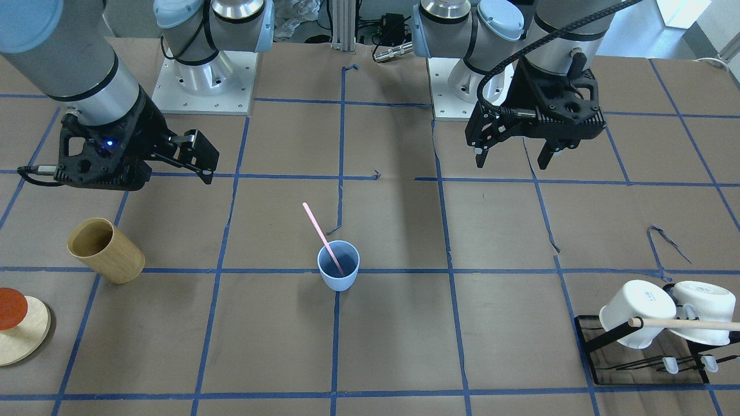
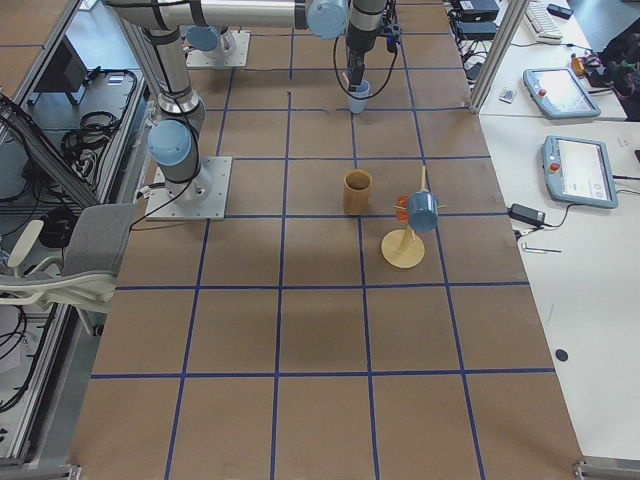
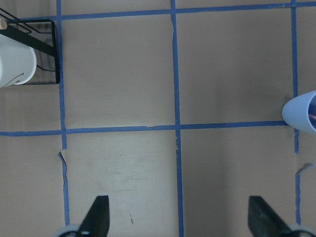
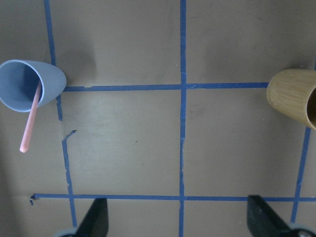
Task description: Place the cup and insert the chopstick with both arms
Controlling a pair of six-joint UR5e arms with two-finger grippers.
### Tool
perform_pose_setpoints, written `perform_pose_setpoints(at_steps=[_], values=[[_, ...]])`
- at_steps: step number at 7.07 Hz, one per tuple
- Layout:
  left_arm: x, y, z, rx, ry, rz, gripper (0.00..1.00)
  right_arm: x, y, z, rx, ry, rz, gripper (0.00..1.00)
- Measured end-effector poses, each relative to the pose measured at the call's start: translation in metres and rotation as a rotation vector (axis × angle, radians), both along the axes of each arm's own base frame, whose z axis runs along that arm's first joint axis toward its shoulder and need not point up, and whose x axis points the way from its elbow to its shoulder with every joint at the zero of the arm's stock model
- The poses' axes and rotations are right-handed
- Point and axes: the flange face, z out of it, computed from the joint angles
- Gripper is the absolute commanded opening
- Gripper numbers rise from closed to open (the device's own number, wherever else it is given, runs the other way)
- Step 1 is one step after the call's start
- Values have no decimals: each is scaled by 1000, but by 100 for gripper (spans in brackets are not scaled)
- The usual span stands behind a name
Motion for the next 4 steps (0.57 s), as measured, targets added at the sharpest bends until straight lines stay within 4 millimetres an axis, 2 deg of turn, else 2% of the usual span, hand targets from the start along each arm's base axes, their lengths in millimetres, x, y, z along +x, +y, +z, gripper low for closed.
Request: perform_pose_setpoints(at_steps=[4], values=[[0, 0, 0, -1, 1, 0, 100, -2, 9, 6, 9, 39, 17, 100]])
